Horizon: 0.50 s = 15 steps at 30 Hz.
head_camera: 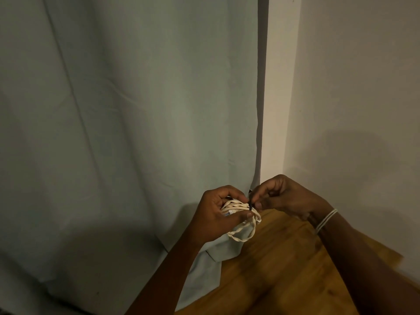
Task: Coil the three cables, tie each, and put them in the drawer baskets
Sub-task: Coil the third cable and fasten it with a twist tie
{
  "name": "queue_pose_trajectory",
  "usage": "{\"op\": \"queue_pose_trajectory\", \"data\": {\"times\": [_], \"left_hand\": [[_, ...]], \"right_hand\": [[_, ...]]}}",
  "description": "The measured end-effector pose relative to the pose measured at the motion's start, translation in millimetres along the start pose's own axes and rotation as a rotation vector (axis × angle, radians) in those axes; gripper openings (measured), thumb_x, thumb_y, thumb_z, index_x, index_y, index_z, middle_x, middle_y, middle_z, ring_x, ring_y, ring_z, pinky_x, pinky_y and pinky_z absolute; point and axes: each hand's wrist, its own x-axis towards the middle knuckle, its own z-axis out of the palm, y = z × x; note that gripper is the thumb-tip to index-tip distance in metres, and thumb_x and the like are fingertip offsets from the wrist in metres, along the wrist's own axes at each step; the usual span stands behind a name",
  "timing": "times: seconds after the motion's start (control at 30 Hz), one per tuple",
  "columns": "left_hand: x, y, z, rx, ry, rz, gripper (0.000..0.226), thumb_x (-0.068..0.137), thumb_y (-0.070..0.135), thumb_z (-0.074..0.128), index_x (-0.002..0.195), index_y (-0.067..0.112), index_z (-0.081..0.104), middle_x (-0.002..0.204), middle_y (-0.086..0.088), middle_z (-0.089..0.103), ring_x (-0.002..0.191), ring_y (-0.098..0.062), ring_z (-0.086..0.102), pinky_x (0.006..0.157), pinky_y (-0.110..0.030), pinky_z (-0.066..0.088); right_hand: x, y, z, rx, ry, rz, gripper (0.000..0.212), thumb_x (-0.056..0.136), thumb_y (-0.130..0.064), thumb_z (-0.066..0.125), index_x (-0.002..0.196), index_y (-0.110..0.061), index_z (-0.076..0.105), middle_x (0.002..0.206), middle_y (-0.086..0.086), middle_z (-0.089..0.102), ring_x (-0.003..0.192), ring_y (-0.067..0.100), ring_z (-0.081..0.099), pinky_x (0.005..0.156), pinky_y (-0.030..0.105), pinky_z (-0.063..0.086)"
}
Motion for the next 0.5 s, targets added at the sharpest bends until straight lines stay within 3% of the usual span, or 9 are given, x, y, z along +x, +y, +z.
{"op": "queue_pose_trajectory", "data": {"times": [0.23,0.5], "left_hand": [[-0.4,0.8,1.0,-0.018,0.029,0.008,0.027,0.071,0.015,0.086,0.092,0.011,0.07,0.091,-0.003,0.073,0.083,-0.026,0.072,0.072,-0.039,0.06],[1.8,9.0,7.2,-0.068,0.013,-0.011,0.026,0.07,0.006,0.085,0.092,0.008,0.069,0.09,-0.002,0.073,0.083,-0.023,0.072,0.072,-0.03,0.058]], "right_hand": [[1.9,-2.2,4.7,0.013,0.054,-0.055,0.025,0.075,-0.008,0.081,0.093,0.006,0.072,0.091,0.029,0.071,0.084,0.043,0.068,0.08,0.043,0.059],[1.3,1.3,11.0,0.216,0.013,0.034,0.035,0.068,-0.026,0.089,0.088,0.0,0.075,0.085,0.017,0.073,0.08,0.029,0.069,0.075,0.033,0.06]]}}
